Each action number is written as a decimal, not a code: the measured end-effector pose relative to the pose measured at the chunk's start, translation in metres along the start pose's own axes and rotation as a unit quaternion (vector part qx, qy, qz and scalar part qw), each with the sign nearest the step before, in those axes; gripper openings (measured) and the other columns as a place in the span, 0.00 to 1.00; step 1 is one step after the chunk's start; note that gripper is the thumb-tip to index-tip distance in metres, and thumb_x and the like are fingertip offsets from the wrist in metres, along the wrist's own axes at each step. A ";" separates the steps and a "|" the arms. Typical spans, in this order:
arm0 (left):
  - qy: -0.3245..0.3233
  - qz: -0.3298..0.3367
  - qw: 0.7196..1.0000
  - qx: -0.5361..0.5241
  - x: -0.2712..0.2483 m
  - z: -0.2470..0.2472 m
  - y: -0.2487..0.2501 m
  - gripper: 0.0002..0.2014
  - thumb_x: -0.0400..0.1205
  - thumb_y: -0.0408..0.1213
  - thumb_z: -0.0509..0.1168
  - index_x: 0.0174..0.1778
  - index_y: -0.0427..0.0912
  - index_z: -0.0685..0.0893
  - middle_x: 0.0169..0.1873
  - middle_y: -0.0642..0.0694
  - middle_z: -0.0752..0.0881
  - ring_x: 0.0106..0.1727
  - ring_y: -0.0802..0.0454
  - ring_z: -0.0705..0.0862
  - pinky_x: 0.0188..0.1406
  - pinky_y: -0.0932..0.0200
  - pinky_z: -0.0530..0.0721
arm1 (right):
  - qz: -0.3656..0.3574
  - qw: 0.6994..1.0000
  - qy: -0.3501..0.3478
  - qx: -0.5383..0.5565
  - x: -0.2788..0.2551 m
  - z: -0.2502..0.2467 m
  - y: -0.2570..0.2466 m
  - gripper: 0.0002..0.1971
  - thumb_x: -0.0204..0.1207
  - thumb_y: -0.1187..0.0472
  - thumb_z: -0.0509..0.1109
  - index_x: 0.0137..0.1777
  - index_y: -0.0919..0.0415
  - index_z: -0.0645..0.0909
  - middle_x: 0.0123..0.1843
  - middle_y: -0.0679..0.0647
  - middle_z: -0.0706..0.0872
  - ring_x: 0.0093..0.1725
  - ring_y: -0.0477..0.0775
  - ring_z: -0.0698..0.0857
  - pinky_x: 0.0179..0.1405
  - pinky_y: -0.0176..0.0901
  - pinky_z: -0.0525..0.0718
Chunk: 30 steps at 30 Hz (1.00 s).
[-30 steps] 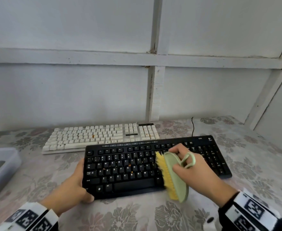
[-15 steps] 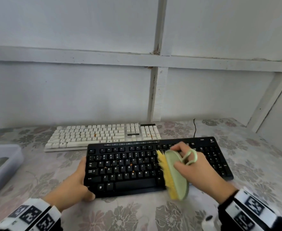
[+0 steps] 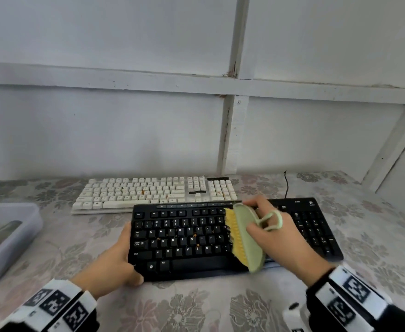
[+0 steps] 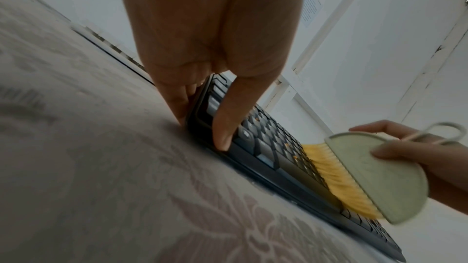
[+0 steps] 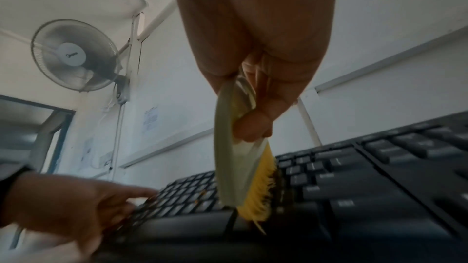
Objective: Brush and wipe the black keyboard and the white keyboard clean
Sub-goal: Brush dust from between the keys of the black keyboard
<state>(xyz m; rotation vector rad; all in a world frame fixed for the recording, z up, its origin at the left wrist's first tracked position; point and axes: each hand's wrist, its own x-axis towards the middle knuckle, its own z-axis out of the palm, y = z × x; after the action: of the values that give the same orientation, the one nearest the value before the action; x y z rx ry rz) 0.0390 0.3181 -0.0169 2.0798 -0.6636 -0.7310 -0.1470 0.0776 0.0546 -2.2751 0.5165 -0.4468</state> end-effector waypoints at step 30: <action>-0.009 0.020 1.000 -0.022 0.003 0.001 -0.003 0.56 0.60 0.22 0.70 0.74 0.70 0.50 0.52 0.44 0.85 0.52 0.44 0.86 0.53 0.48 0.86 | 0.023 0.998 0.047 0.030 0.019 -0.004 -0.018 0.16 0.76 0.69 0.63 0.58 0.49 0.75 0.48 0.52 0.86 0.37 0.50 0.86 0.27 0.35 0.83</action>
<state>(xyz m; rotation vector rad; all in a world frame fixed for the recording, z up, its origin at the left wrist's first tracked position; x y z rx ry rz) 0.0411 0.3173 -0.0209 2.0172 -0.6909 -0.7374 -0.1283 0.0776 0.0732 -2.1879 0.5939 -0.5423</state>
